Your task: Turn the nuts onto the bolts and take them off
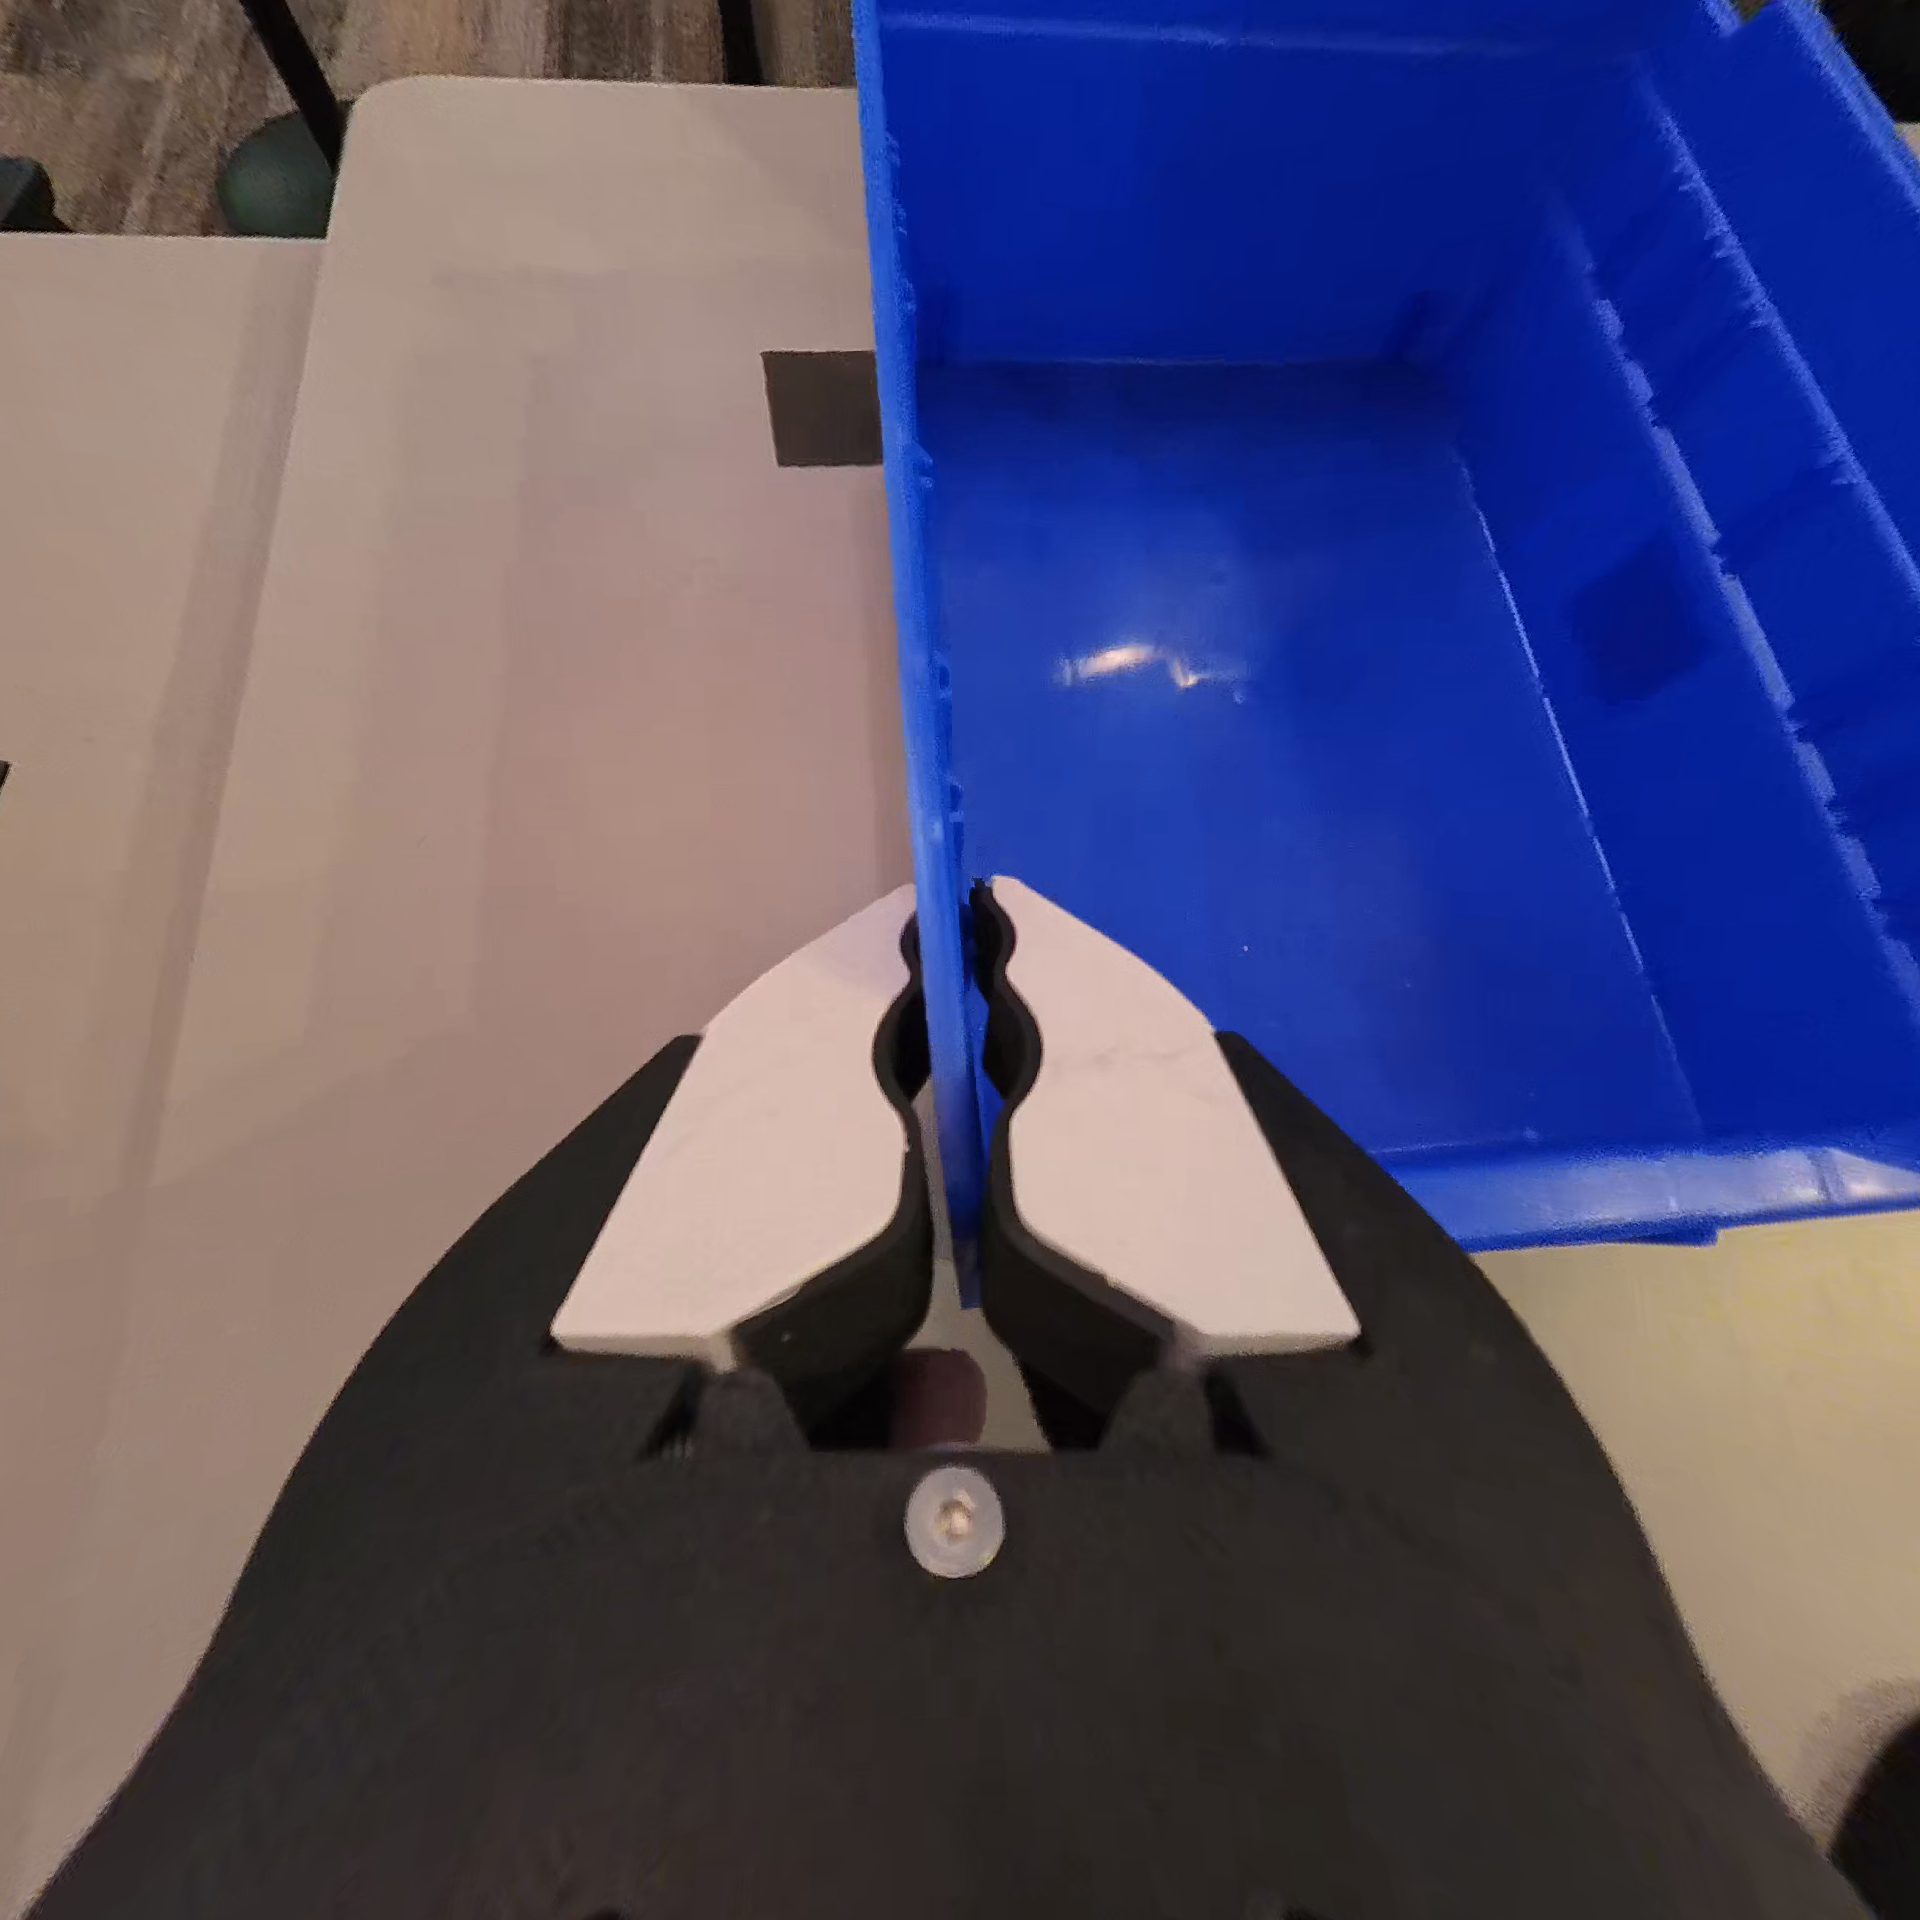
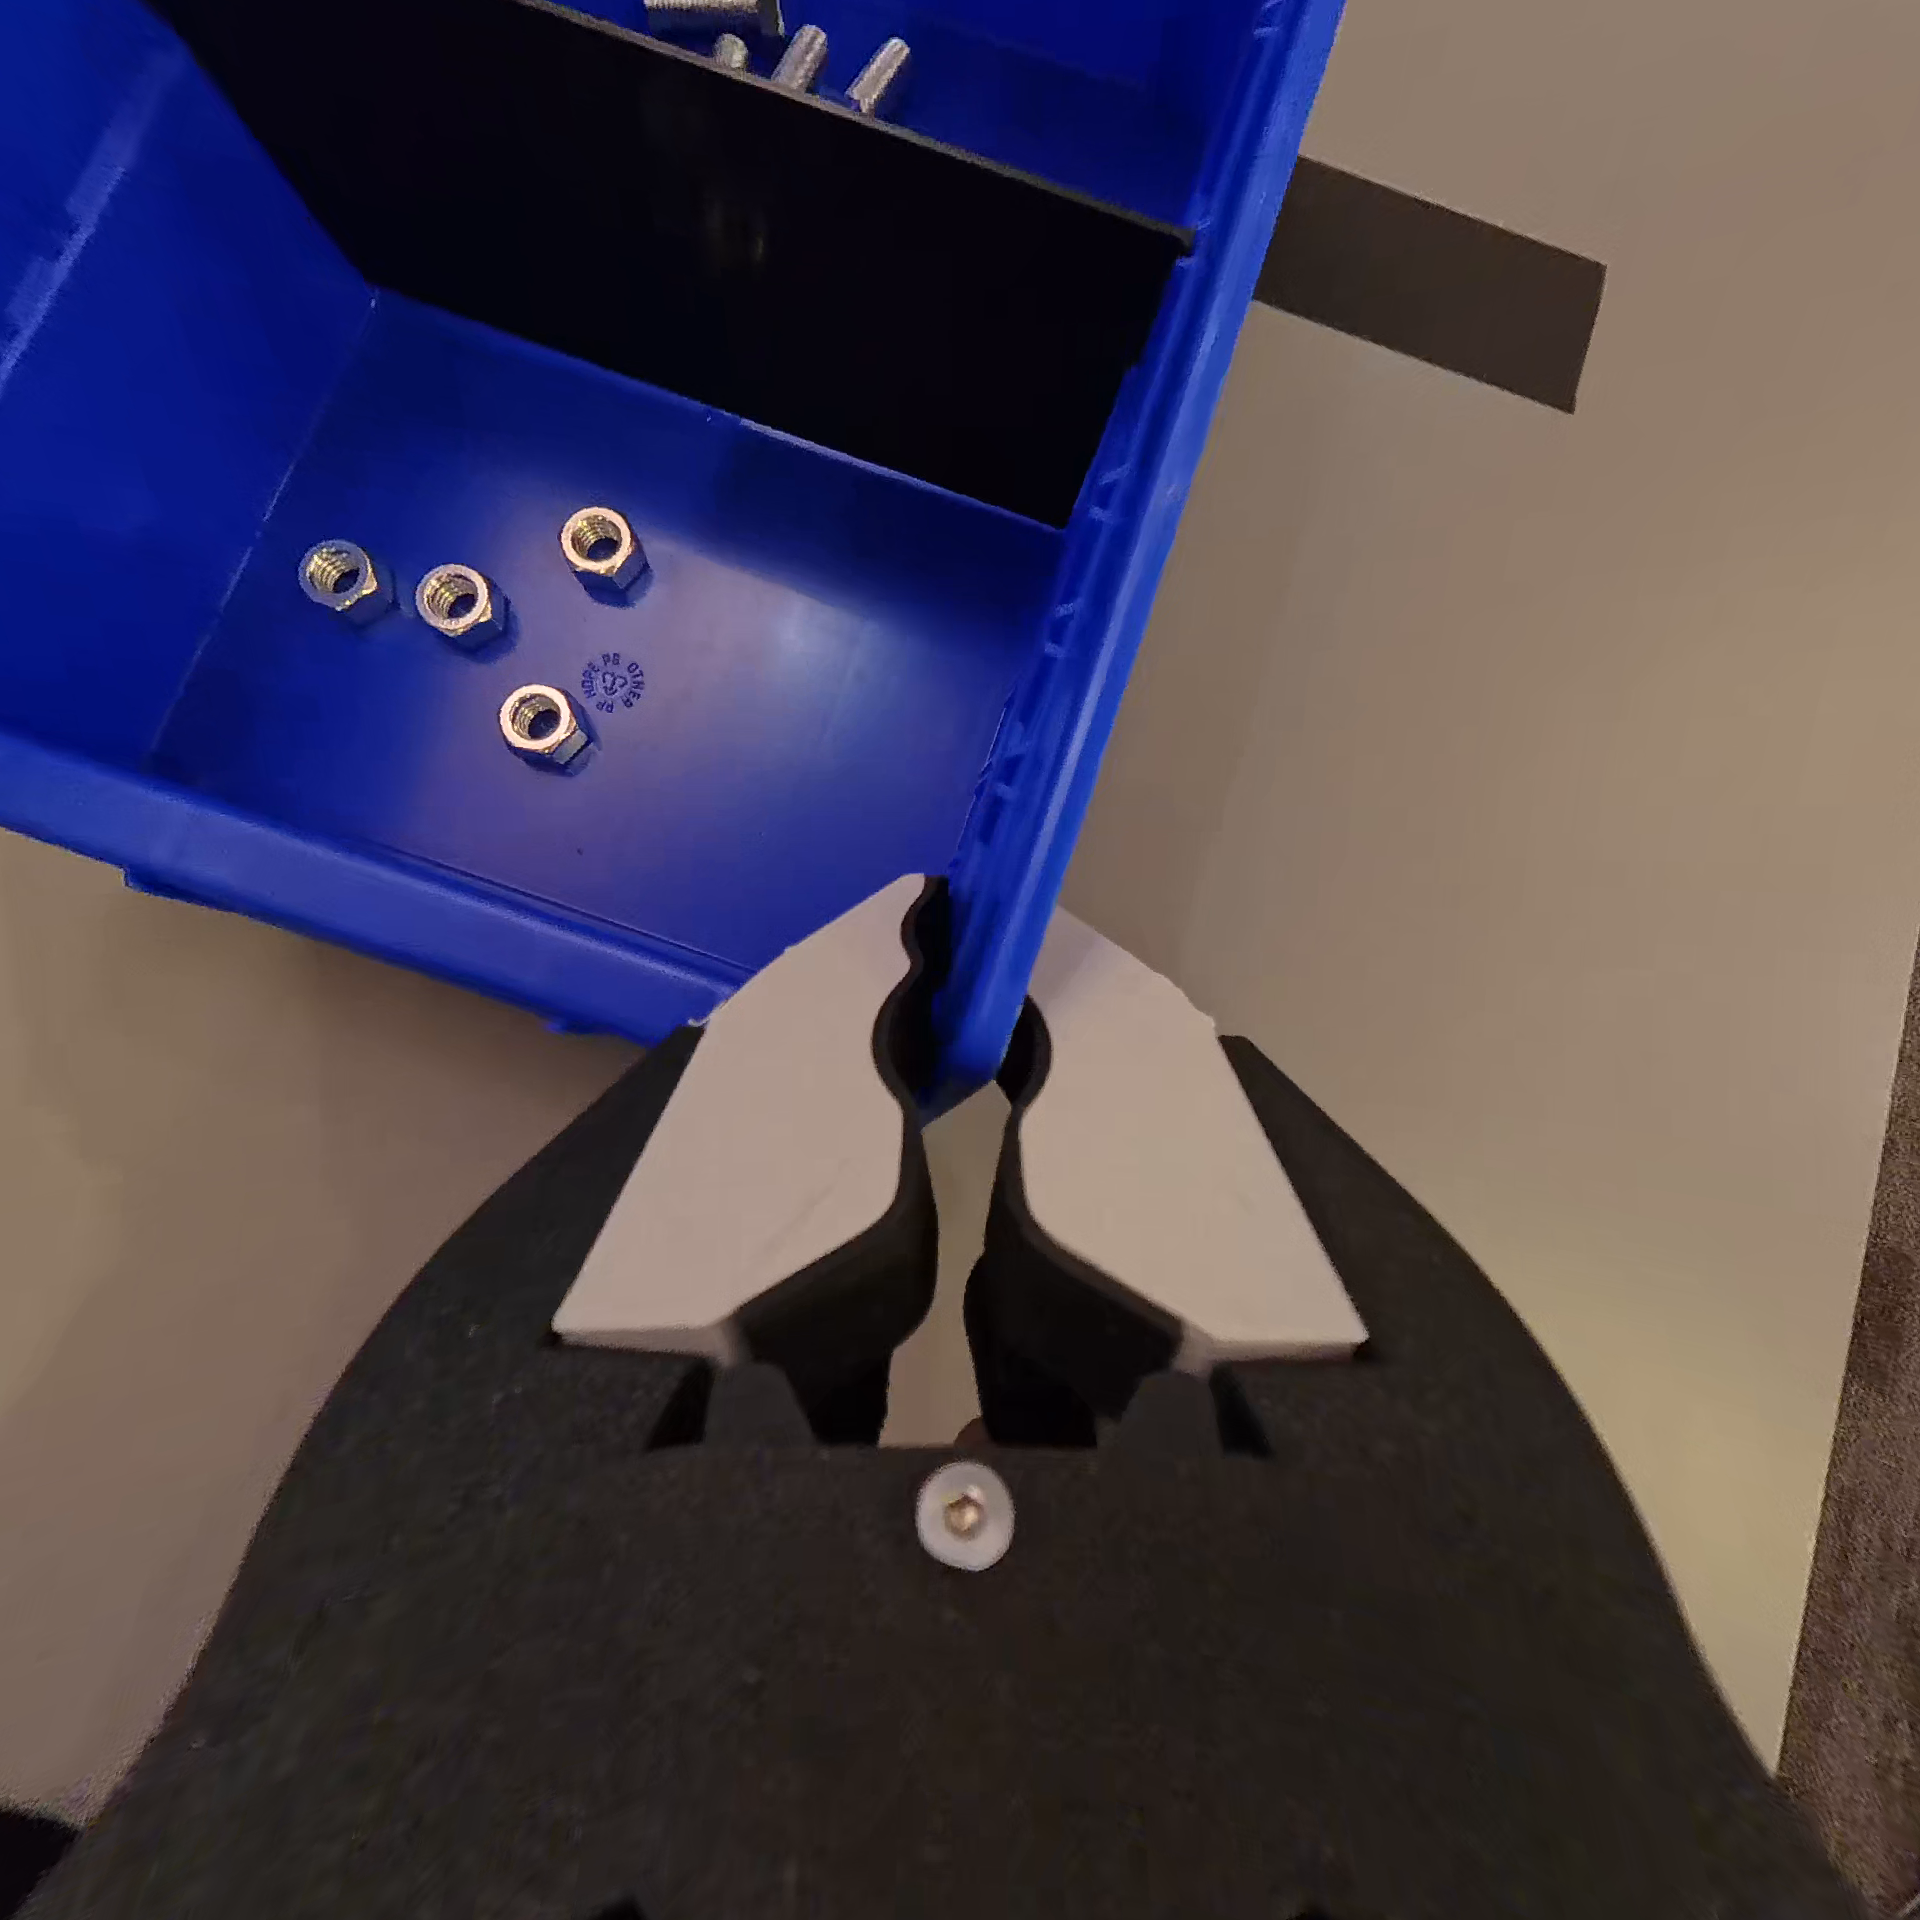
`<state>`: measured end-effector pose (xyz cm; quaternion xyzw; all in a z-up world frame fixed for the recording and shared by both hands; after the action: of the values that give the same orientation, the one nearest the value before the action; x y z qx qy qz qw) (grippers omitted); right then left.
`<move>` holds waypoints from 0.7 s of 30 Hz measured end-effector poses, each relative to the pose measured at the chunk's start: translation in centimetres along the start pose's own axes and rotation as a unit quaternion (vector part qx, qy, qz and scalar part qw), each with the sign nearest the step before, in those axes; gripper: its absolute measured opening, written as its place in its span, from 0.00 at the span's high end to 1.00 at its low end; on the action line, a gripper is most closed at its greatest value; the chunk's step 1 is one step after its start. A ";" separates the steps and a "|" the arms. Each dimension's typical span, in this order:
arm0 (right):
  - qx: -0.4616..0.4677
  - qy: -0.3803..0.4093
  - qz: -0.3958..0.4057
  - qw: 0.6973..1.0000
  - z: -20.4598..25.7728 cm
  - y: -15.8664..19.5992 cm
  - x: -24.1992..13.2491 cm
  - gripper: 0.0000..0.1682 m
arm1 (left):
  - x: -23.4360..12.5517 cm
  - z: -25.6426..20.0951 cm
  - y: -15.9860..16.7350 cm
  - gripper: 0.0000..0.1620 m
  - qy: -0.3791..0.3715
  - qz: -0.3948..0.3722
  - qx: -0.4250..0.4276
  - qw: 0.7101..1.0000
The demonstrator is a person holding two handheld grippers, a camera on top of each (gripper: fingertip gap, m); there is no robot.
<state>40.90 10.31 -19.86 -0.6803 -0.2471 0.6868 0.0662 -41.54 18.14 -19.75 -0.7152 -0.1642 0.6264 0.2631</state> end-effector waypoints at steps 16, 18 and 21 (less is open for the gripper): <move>-0.059 -0.047 0.032 0.997 3.6 3.0 -3.7 0.97 | -5.7 -0.3 1.3 0.97 0.090 -0.011 0.095 0.991; -0.075 -0.061 0.037 0.995 4.3 3.1 -4.2 0.97 | -6.6 -0.6 1.2 0.96 0.100 -0.013 0.108 0.989; -0.102 -0.079 0.043 0.991 5.4 3.1 -4.7 0.97 | -7.5 -1.6 1.3 0.96 0.126 0.005 0.144 0.982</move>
<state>36.75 4.21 -17.19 -0.6372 -0.2911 0.7116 -0.0532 -41.29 12.58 -14.33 -0.7438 -0.0341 0.5497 0.3787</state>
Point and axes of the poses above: each gripper's, where its closed fingertips meet, x out along the fingers, y out of its underside, z = x × y across the jaws, the point moved 8 cm from there along -x, back along the fingers, and after that the axes turned 15 degrees about z, right-handed, at the moved point
